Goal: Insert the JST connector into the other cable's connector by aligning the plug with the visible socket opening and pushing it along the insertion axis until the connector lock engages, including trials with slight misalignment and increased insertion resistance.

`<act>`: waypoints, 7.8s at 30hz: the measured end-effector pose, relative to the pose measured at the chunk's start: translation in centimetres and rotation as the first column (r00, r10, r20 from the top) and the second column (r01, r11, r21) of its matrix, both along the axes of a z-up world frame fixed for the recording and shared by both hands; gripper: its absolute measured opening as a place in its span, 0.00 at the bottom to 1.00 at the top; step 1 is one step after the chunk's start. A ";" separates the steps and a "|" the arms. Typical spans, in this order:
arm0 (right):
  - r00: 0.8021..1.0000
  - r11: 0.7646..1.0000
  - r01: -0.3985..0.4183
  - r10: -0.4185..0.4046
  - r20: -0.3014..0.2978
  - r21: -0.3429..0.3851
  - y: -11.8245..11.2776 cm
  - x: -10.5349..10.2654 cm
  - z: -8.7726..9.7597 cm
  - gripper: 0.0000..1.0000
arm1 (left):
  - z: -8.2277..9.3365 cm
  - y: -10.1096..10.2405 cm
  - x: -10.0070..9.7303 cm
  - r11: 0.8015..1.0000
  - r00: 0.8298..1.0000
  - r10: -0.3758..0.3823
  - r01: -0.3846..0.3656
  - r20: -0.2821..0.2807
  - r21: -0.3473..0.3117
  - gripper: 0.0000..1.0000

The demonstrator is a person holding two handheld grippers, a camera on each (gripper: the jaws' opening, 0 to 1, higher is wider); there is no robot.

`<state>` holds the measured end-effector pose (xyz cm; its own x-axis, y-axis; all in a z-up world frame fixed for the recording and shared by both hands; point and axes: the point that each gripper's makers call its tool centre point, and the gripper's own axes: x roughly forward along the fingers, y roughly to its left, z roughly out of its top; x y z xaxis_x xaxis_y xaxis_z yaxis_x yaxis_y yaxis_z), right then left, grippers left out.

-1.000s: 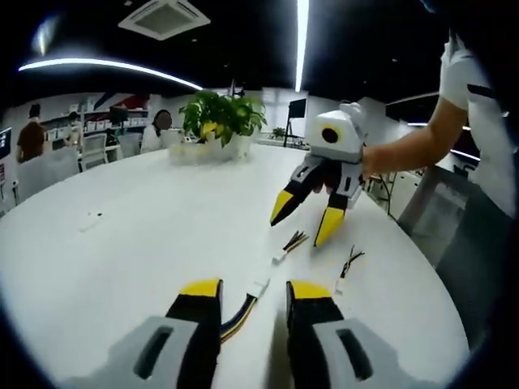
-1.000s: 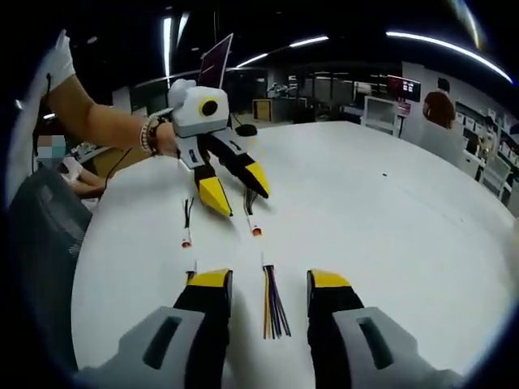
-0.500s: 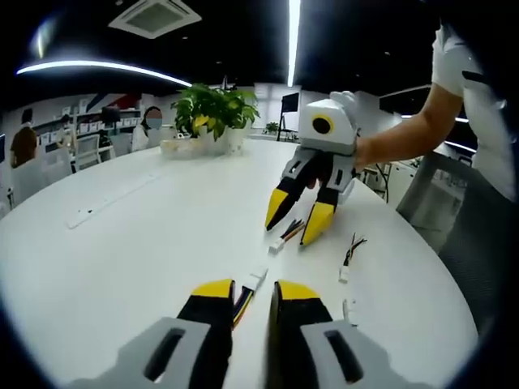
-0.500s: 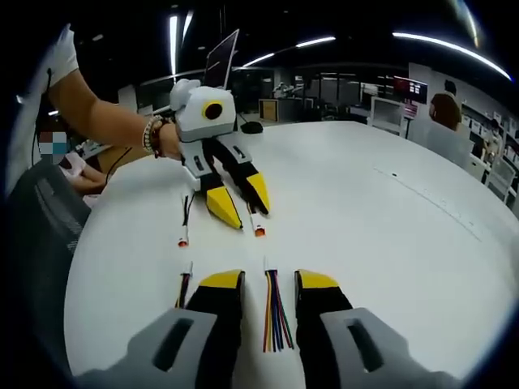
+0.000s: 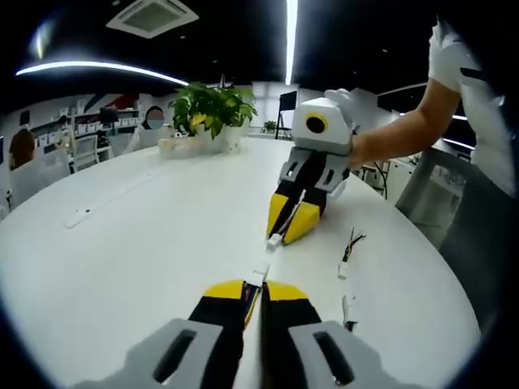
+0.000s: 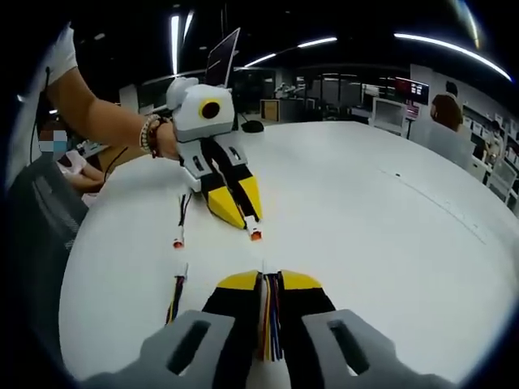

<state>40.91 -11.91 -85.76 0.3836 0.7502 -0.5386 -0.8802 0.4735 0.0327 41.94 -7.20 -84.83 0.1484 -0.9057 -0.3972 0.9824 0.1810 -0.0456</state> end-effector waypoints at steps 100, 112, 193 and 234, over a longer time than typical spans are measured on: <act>0.937 0.934 -0.344 0.348 0.029 -0.102 4.8 -4.0 1.8 0.04 | 1.1 0.7 -3.6 0.986 0.990 -0.127 0.120 0.057 0.114 0.00; 0.939 0.938 -0.334 0.340 0.051 -0.092 5.4 -3.4 2.3 0.04 | 1.6 0.5 -3.3 0.989 0.991 -0.117 0.110 0.064 0.099 0.00; 0.977 0.982 -0.113 0.138 0.160 -0.154 1.0 1.1 9.0 0.10 | 9.5 4.1 0.0 0.983 0.975 0.165 -0.175 0.151 0.055 0.22; 0.992 0.988 -0.114 0.120 0.050 -0.099 2.0 -6.6 4.6 0.10 | 5.2 4.2 -7.5 0.982 0.985 0.167 -0.171 0.050 0.079 0.22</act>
<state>34.35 -9.90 -81.15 0.3274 0.7375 -0.5906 -0.9289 0.3656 -0.0584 34.48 -2.96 -79.67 0.3150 -0.8306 -0.4592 0.9382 0.3458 0.0180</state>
